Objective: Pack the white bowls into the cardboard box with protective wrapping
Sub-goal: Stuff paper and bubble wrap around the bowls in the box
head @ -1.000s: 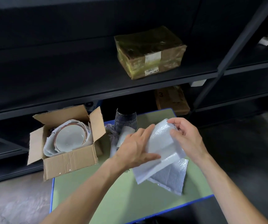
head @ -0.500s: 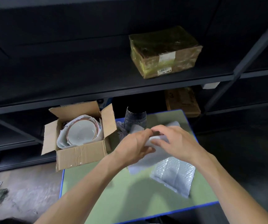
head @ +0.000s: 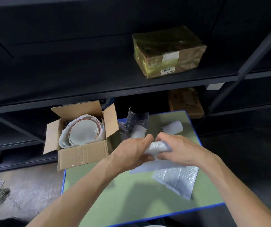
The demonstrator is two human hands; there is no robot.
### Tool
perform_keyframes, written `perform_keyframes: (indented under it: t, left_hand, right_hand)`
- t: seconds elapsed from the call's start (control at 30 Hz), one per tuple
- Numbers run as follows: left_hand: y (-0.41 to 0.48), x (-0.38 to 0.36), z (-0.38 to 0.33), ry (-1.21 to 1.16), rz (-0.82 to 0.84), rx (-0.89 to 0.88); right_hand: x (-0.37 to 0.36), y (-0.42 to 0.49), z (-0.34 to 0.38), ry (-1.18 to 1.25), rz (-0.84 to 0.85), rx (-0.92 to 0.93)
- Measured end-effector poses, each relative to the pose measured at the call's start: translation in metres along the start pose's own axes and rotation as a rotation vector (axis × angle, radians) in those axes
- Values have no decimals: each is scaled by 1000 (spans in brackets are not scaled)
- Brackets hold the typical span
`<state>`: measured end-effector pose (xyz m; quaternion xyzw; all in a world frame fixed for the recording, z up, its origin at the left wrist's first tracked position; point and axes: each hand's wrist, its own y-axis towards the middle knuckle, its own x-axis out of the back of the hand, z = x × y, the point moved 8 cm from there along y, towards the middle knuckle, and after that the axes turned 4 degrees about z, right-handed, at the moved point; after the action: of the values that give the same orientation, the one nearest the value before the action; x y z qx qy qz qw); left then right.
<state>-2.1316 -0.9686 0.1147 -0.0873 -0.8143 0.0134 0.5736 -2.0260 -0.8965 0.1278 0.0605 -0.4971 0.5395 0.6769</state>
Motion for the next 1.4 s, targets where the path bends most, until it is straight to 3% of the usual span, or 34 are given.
perform_keyframes:
  t: [0.13, 0.23, 0.43, 0.57, 0.73, 0.97, 1.2, 1.4]
  left_hand:
    - [2, 0, 0, 116, 30, 2]
    - [3, 5, 2, 32, 9, -36]
    - [3, 18, -10, 65, -149, -109]
    - [2, 7, -19, 75, -65, -132]
    - [-1, -4, -9, 159, 51, 1]
    - [2, -8, 12, 27, 131, 56]
    - [-6, 14, 3, -18, -58, -98]
    - [-12, 8, 3, -17, -3, -37]
  right_hand:
    - [-4, -4, 5, 29, -7, 58]
    - [-5, -5, 7, 12, -34, 117]
    - [0, -2, -6, -52, -81, 42]
    - [-4, -1, -8, -51, -36, 3]
    - [-9, -8, -5, -93, 12, 19]
    - [-5, -9, 19, -285, -165, 187]
    - [-8, 1, 6, -202, -75, 105]
    - [-5, -2, 8, -141, -51, 75]
